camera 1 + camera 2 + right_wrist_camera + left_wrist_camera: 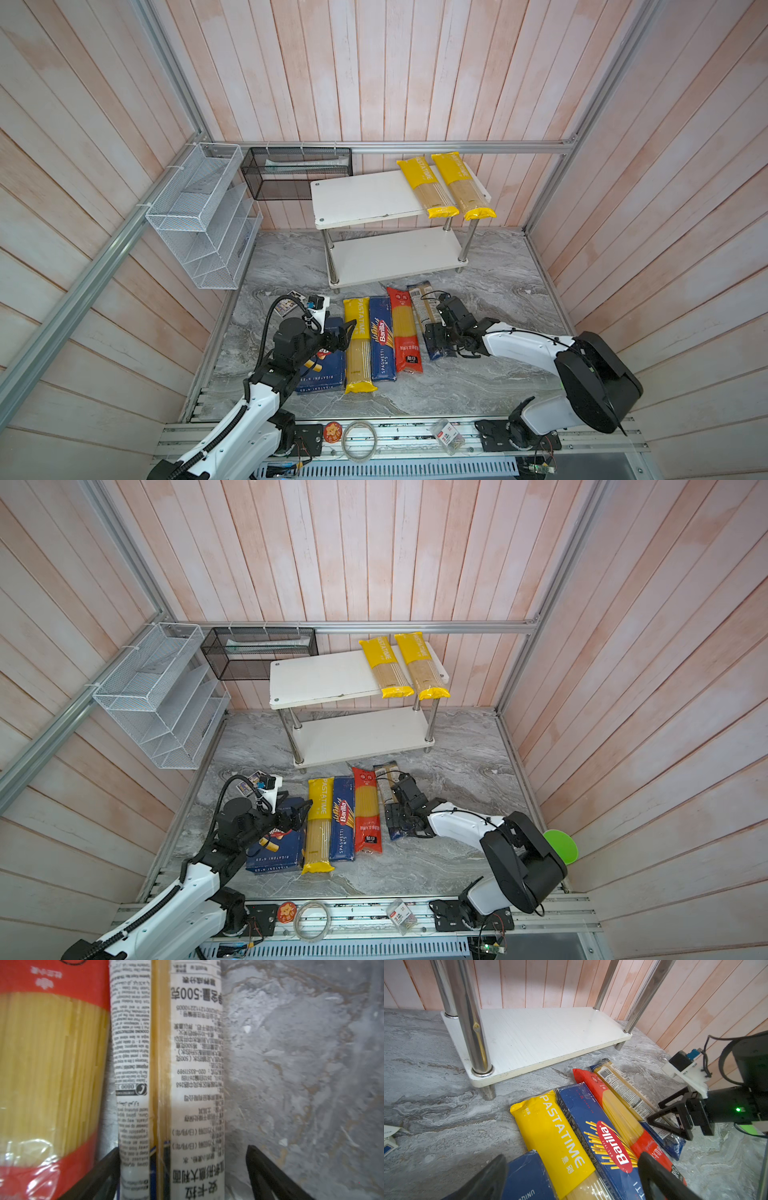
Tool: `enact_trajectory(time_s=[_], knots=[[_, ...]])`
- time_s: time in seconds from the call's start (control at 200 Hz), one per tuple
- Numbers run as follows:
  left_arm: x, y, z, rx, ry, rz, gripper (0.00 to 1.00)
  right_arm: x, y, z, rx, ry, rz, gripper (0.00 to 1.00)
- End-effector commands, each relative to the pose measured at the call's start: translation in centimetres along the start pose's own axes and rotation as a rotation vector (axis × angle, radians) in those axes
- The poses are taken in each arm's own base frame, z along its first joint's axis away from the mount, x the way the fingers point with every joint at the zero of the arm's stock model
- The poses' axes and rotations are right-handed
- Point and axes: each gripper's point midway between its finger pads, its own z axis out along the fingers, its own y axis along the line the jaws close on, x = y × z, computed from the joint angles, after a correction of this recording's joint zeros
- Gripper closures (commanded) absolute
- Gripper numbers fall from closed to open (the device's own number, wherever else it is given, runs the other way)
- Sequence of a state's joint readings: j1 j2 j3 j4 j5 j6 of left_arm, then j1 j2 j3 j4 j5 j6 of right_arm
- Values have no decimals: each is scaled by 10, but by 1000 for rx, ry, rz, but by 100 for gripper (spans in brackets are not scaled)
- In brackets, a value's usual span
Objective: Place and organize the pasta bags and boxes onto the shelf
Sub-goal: 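Lower the right gripper and close it on the white-labelled spaghetti bag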
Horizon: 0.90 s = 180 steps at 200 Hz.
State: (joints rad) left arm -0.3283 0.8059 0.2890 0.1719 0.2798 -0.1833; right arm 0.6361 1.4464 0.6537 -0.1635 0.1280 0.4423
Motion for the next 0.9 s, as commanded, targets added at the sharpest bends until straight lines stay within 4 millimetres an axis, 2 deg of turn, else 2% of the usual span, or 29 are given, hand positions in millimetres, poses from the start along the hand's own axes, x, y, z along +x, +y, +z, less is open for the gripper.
enact_trajectory(time_s=[0.0, 0.125, 0.37, 0.52, 0.71, 0.895], knots=[[-13, -3, -2, 5, -31, 25, 0, 2, 7, -11, -69, -4, -18, 7], [-13, -3, -1, 3, -31, 24, 0, -9, 12, -16, -90, -48, -41, 7], [-14, -3, -2, 4, -34, 25, 0, -10, 2, 7, 16, 29, -113, 7], [-14, -3, -3, 4, -36, 25, 0, -15, -1, 12, 52, 32, -126, 6], [-14, -3, -3, 4, -36, 26, 0, -17, 5, 18, 19, 37, -127, 6], [-14, -3, -3, 4, -37, 25, 0, -16, -1, 26, 1, 67, -94, 6]])
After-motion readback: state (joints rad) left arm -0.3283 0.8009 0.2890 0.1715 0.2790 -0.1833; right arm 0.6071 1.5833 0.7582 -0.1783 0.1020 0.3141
